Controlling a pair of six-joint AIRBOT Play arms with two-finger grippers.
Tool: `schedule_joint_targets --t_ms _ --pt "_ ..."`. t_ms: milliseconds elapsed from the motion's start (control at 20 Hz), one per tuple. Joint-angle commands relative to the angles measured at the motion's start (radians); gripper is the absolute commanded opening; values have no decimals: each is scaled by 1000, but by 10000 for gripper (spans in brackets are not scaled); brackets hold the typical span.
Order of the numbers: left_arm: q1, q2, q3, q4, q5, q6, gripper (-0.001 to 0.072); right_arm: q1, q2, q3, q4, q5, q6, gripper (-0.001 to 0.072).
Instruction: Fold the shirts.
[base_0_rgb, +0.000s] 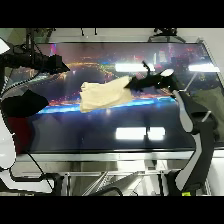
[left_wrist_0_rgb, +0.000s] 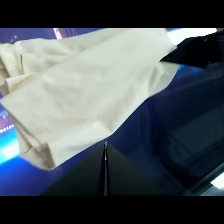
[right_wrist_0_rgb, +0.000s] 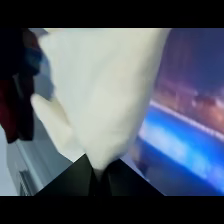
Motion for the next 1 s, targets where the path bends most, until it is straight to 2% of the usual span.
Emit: schedule_joint_targets --t_ms 0,200,450,650,950 --pt "0 0 0 0 -11 2 18 -93 119 103 80 -76 15 12" --pt "0 0 0 -2 -11 2 18 -360 167 259 50 -185 309 12" --pt "0 0 0 -2 -12 2 18 -668 238 260 50 -300 390 12" --pt "-19 0 0 -2 -14 1 18 -858 246 259 -15 -175 478 12" --pt "-84 0 0 0 -16 2 18 -1038 309 237 -470 137 742 12"
